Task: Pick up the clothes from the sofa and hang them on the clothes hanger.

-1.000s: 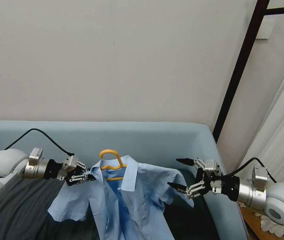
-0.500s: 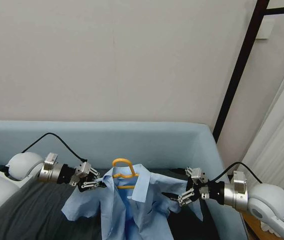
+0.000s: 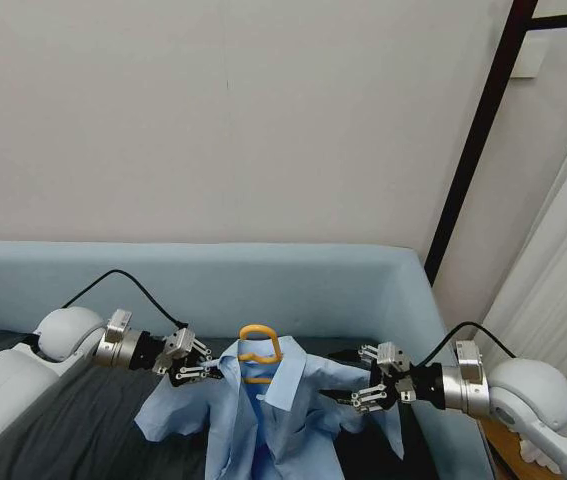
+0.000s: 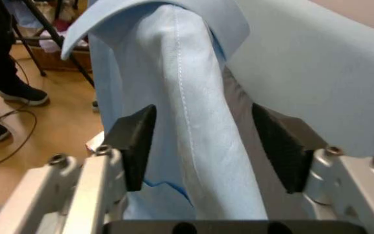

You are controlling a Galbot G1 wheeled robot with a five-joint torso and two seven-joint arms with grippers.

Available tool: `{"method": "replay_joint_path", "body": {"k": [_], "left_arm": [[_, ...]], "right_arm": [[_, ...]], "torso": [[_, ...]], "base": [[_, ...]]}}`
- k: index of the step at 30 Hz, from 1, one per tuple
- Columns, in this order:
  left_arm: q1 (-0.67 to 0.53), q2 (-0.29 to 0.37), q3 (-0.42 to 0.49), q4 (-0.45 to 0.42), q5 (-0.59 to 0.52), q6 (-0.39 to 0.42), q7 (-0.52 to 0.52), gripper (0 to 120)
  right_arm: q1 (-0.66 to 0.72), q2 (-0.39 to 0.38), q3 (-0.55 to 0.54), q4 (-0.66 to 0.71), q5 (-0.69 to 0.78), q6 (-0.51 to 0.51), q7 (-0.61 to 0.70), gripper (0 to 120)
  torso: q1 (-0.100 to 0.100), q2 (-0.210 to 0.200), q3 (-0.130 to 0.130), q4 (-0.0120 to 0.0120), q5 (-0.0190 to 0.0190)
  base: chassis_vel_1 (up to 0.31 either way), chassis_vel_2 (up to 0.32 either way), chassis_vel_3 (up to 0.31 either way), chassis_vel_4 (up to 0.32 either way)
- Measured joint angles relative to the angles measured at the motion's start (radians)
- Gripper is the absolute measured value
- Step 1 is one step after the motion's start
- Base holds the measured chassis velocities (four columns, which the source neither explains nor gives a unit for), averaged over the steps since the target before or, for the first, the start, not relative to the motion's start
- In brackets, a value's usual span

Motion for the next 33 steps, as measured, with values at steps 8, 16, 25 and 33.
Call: {"method": "replay_joint_path", "body": {"k": [8,16,25,33], "left_arm": [[-0.016,-0.006,0.013,0.007,0.004,0.000,0.004,2],[-0.015,-0.011,0.013,0.007,0.015,-0.012,0.010,2],[-0.010,-0.007,0.010,0.005,0.015,-0.027,0.002,2],[-0.011,-0.005,0.009,0.019,0.003,-0.048,-0.003,19]], "right_arm": [[0.021,-0.026,-0.014,-0.006,-0.018,-0.006,-0.003,28],[0.006,-0.044,-0.008,0.001,-0.031,-0.008,-0.041,7],[-0.059,-0.049,0.036,0.028,-0.043,-0.001,-0.025,5],[-0.077,-0.042,0.058,0.040,-0.044,0.011,-0.009,4]], "torso": [[0.000,0.000,0.000,0.0000,0.0000],[0.000,0.000,0.000,0.0000,0.0000],[0.000,0.000,0.000,0.0000,-0.0001],[0.000,0.000,0.000,0.0000,-0.0001]], "base": [[0.000,0.000,0.000,0.000],[0.000,0.000,0.000,0.000],[0.000,0.000,0.000,0.000],[0.000,0.000,0.000,0.000]]}}
